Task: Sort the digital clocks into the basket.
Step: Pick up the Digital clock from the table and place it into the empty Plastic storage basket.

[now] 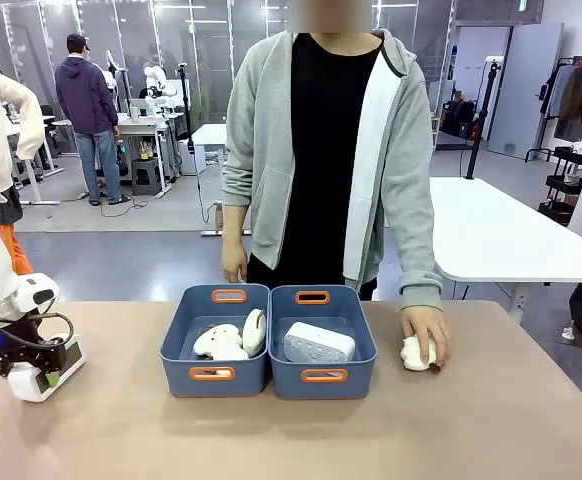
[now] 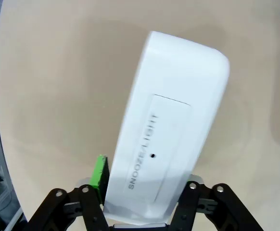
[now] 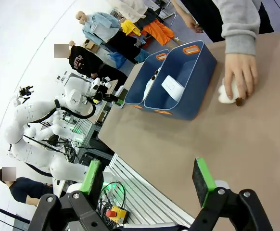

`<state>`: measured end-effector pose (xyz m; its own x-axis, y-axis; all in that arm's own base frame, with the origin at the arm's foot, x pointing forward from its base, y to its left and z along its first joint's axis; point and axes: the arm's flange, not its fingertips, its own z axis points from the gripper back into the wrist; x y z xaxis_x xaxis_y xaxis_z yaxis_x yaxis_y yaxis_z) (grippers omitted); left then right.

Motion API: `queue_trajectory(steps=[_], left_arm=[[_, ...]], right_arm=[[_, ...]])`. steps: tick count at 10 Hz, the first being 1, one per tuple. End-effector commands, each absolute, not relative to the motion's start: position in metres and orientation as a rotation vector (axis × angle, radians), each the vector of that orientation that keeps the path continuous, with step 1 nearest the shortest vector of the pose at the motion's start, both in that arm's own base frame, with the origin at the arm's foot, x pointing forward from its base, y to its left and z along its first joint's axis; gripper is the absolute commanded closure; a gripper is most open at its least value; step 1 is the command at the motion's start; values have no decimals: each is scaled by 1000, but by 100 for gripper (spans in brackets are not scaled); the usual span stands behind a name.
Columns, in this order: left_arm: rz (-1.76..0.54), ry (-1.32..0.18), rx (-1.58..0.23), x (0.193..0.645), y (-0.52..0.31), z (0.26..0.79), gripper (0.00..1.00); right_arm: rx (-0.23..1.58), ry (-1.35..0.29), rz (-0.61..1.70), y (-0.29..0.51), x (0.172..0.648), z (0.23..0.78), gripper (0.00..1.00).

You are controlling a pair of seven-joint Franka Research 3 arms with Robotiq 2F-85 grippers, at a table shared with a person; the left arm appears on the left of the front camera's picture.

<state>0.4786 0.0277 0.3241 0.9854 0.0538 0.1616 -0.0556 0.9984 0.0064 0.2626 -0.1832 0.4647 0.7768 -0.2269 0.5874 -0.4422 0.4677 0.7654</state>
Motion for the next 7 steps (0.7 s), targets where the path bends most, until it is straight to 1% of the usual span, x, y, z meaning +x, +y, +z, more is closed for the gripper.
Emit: queue_trajectory(steps=[1,2,3,4,5,6,7], left_arm=[[57,-188,-5,479,28,323,100],[49,-185,-1,479,28,325,100],[31,-174,-25,478,30,330,94],[-11,-173,-54,472,35,347,100],[-75,-199,-79,460,46,377,100],[-201,-206,-134,443,62,414,100],[-310,-216,-215,429,74,437,100]], right_arm=[[1105,-708,154,-185,264,466,5],[1105,-708,154,-185,264,466,5],[1105,-708,154,-185,264,466,5],[1105,-708,154,-185,264,466,5],[1105,-708,154,-185,264,466,5],[1105,-708,154,-185,264,466,5],[1105,-708,154,-185,264,466,5]])
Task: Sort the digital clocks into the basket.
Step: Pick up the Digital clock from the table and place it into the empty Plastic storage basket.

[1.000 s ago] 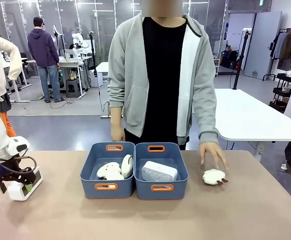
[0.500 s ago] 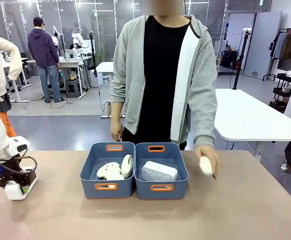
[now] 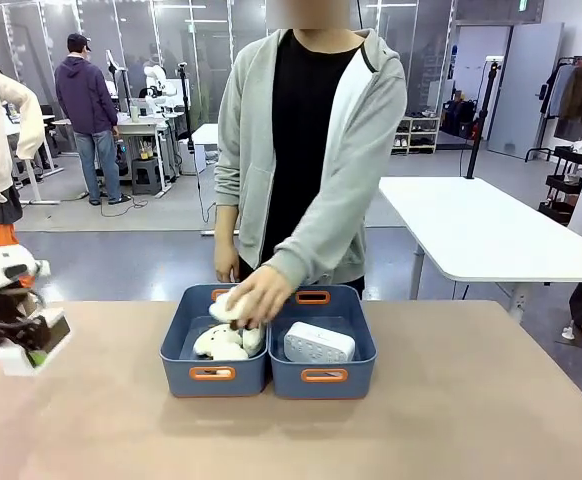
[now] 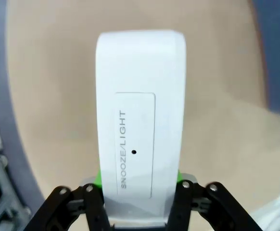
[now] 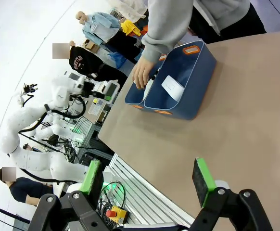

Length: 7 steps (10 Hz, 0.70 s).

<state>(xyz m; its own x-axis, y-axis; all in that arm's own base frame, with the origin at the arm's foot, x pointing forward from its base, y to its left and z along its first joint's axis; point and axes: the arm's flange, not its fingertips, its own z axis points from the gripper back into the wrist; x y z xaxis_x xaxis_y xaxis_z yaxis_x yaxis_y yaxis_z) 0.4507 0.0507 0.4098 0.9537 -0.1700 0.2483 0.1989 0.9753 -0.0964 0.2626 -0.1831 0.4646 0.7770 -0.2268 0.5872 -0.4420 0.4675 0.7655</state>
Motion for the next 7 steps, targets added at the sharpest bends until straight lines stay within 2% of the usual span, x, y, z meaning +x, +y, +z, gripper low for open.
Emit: queue_trajectory(steps=[1,2,3,5,6,7], left_arm=[[-385,-250,-379,419,81,453,100],[-476,-289,-572,413,86,459,100],[-497,-299,-646,409,92,457,100],[-352,-294,-580,393,121,454,100],[-256,-387,-584,370,147,466,100],[-304,-550,-707,338,172,486,100]], right_arm=[[1105,-708,154,-185,264,466,5],[1105,-708,154,-185,264,466,5],[1105,-708,154,-185,264,466,5],[1105,-708,154,-185,264,466,5],[1105,-708,154,-185,264,466,5],[1105,-708,154,-185,264,466,5]])
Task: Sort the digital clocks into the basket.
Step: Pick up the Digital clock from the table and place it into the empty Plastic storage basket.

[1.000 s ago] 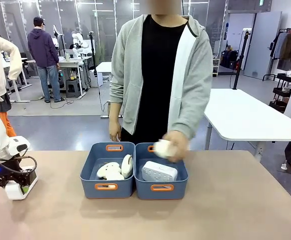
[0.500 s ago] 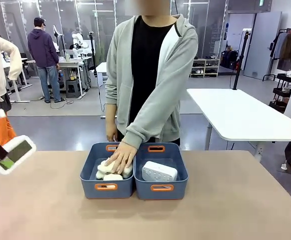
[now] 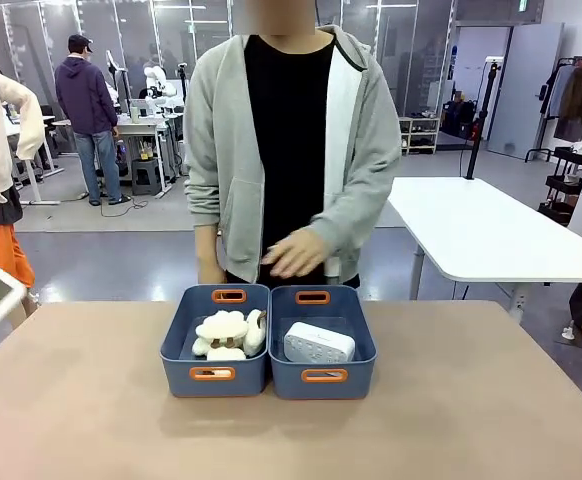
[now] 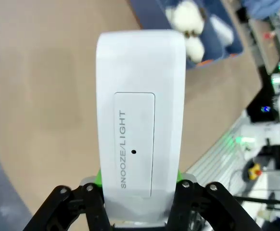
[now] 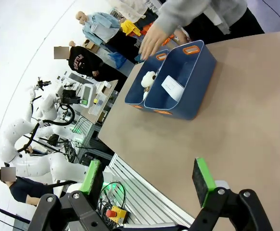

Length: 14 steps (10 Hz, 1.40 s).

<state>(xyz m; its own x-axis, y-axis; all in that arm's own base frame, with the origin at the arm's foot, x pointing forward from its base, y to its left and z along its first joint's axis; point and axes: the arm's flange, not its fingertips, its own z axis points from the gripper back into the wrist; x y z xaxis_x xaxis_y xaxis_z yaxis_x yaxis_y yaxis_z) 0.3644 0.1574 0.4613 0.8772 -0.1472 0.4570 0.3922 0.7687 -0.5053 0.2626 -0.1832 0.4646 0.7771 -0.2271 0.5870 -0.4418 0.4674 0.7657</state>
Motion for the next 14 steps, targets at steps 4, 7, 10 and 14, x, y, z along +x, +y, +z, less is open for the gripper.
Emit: queue_trajectory(steps=[4,7,10,14], left_arm=[[-312,-614,-740,318,187,498,100],[-627,-535,-656,383,79,543,100],[-1019,-393,-449,429,-64,590,100],[-1291,-235,-171,491,-259,591,100]], right_arm=[[1105,-708,154,-185,264,466,5],[1105,-708,154,-185,264,466,5],[1105,-708,154,-185,264,466,5],[1105,-708,154,-185,264,466,5]])
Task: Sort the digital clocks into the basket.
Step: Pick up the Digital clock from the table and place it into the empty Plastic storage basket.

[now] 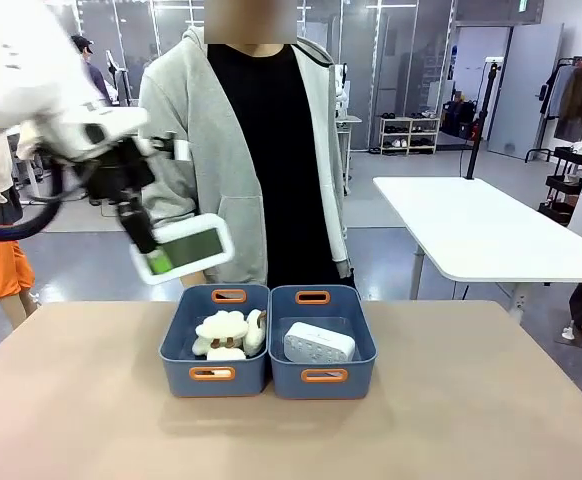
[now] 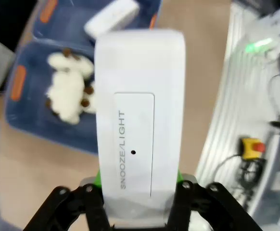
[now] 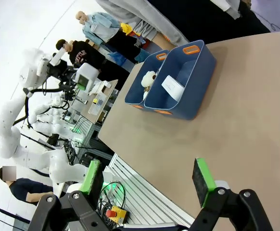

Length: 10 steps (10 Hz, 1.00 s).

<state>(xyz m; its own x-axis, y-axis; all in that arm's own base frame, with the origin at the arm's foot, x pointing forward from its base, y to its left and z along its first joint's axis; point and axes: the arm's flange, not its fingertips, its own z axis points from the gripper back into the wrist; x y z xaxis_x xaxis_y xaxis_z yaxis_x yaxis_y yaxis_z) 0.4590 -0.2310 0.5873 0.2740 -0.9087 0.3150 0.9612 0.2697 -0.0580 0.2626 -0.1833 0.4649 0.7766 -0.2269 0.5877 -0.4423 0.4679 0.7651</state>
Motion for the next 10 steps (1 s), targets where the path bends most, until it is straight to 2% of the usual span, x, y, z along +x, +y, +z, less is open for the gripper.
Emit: queue_trajectory(steps=[1,4,6,10], left_arm=[[-1332,-219,-141,502,-302,581,100],[-1412,-207,-24,522,-395,550,100],[-1458,-270,173,536,-441,509,100],[-1443,-192,190,572,-463,457,100]], right_arm=[[1105,-708,154,-185,264,466,5],[1105,-708,154,-185,264,466,5],[1105,-708,154,-185,264,466,5],[1105,-708,154,-185,264,466,5]])
